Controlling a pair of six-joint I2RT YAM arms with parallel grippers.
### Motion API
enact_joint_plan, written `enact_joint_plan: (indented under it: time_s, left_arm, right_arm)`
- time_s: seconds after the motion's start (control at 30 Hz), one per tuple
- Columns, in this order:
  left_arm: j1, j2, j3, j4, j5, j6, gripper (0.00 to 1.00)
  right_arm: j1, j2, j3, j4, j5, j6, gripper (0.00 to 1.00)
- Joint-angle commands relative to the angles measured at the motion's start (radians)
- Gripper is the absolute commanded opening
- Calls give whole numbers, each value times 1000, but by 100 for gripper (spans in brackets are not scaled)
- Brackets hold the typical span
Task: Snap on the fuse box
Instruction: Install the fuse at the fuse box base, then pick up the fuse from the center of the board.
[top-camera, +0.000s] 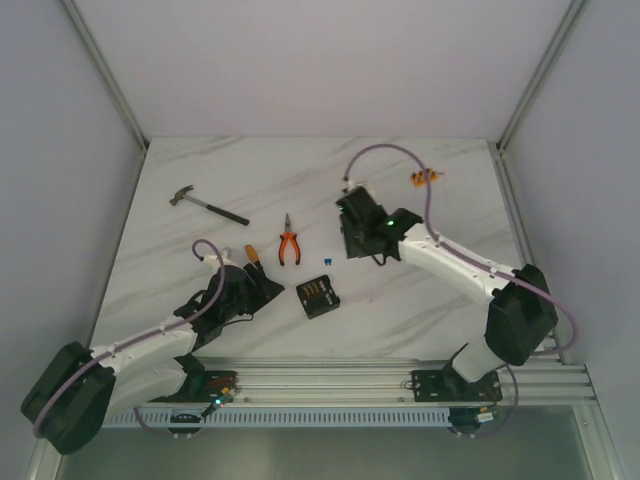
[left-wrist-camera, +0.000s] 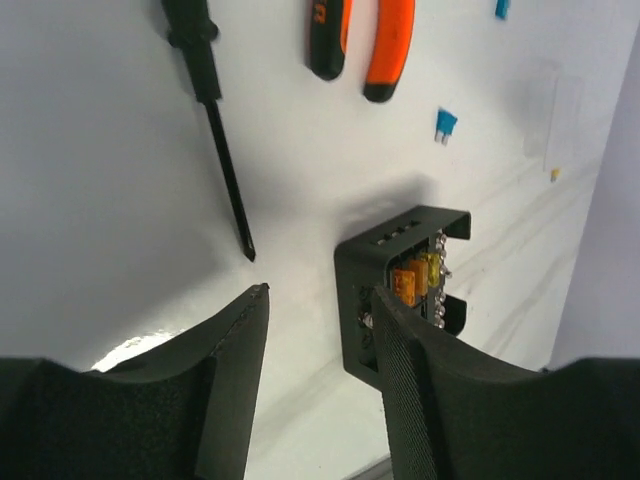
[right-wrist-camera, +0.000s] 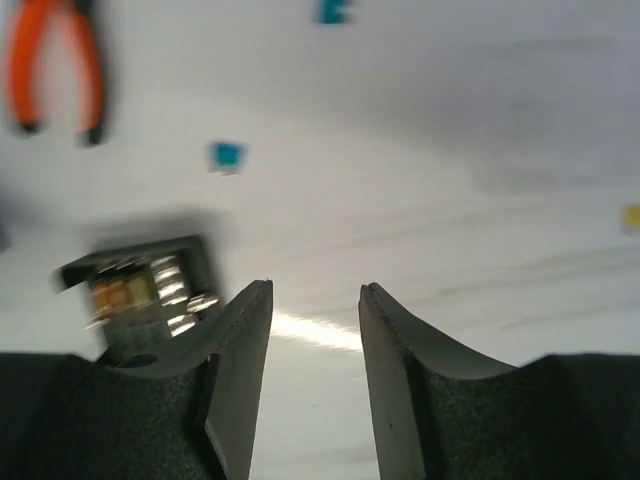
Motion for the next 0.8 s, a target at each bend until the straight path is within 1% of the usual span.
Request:
enact_joint_plan:
  time_s: [0.0,0.2,0.3,0.4,0.47,0.63,0.77]
  left_arm:
    - [32,-77,24,-122,-74,113,58]
    - [62,-141,65,-164,-122,273,79]
    - [76,-137,84,-164,-131,349,90]
    - [89,-119,98,-164,-124,398,97]
    - [93,-105,106,-164,-110,426,100]
    - [104,-65,113,-164,-90,440,100]
    - [110,-37,117,-164,-76,442,100]
  right_arm:
    - [-180,-54,-119,33,47,-40,48]
    - [-463,-86,-206,133,17,-91,50]
    - [-586,-39,-215,183,-36,-125,50]
    - [-653,54,-189,212,-86,-173,50]
    - [-683,102,-168,218,-123,-208,51]
    - [-729,197,-135,256,-191,-269,51]
    - [-741,242,-114,257,-209,-282,48]
